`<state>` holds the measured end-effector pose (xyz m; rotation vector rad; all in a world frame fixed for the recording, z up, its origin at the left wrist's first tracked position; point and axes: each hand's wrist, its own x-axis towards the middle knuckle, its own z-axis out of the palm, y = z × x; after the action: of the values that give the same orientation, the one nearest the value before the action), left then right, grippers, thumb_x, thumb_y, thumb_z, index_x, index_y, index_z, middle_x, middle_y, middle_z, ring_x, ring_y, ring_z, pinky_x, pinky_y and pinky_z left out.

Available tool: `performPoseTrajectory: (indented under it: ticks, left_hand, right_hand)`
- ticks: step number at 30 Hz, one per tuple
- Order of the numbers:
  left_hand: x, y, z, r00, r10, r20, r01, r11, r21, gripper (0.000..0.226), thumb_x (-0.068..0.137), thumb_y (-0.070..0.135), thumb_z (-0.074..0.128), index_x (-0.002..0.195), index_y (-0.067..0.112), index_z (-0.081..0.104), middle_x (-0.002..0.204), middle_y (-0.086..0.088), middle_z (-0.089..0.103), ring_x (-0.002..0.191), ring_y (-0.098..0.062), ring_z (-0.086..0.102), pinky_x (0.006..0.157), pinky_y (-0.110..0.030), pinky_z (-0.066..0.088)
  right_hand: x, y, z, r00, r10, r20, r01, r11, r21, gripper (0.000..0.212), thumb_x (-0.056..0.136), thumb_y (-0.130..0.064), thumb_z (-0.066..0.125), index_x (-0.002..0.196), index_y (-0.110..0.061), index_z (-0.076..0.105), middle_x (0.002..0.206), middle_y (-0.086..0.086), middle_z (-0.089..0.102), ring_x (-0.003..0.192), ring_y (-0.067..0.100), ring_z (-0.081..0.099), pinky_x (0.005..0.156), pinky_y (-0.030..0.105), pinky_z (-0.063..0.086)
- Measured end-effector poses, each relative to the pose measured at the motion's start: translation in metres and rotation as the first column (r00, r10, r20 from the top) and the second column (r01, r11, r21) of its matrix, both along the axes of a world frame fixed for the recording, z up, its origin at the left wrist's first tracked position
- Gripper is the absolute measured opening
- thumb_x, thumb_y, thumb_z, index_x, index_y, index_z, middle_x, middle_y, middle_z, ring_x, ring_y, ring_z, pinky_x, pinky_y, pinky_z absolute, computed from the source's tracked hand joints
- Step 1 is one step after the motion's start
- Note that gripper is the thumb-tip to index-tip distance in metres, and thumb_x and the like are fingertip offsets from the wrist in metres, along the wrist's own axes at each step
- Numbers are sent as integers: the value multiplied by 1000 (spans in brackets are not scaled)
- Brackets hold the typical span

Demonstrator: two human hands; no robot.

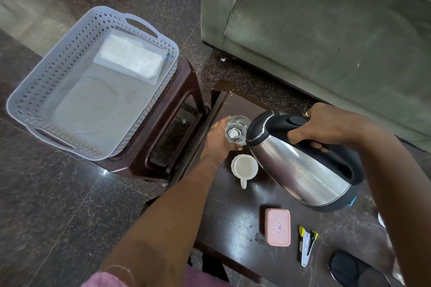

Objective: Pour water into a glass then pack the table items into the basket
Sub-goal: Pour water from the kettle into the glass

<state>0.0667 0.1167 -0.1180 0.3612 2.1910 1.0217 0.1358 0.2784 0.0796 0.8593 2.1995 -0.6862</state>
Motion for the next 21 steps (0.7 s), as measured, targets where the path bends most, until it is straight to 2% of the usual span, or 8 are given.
performPoseTrajectory:
  ticks: [3, 16, 21]
  left_hand:
    - [0, 0, 1, 1000, -1, 3, 1, 1000, -5, 97, 54, 12, 88, 137, 17, 39, 136, -8, 51, 127, -21, 46, 103, -27, 35]
    - [-1, 0, -1, 1000, -12, -10, 12, 1000, -11, 98, 52, 13, 89, 137, 15, 39, 135, -7, 52, 128, -21, 45, 103, -27, 33]
    - [0, 0, -1, 1000, 4, 1, -4, 1000, -5, 98, 52, 13, 89, 137, 16, 39, 135, -8, 52, 127, -22, 46, 103, -28, 35]
  right_hand:
    - [0, 0, 0, 1000, -1, -1, 1, 1000, 6, 36, 60, -27, 66, 35, -15, 43, 28, 1, 47, 27, 14, 40, 48, 25, 37]
    - [-3, -1, 2, 1000, -6, 17, 6, 1000, 15, 32, 63, -25, 67, 43, -11, 45, 29, 0, 47, 26, 14, 40, 45, 23, 36]
    - [-4, 0, 2, 1000, -2, 12, 2, 1000, 15, 37, 62, -26, 66, 35, -15, 44, 29, 1, 47, 26, 14, 40, 45, 23, 35]
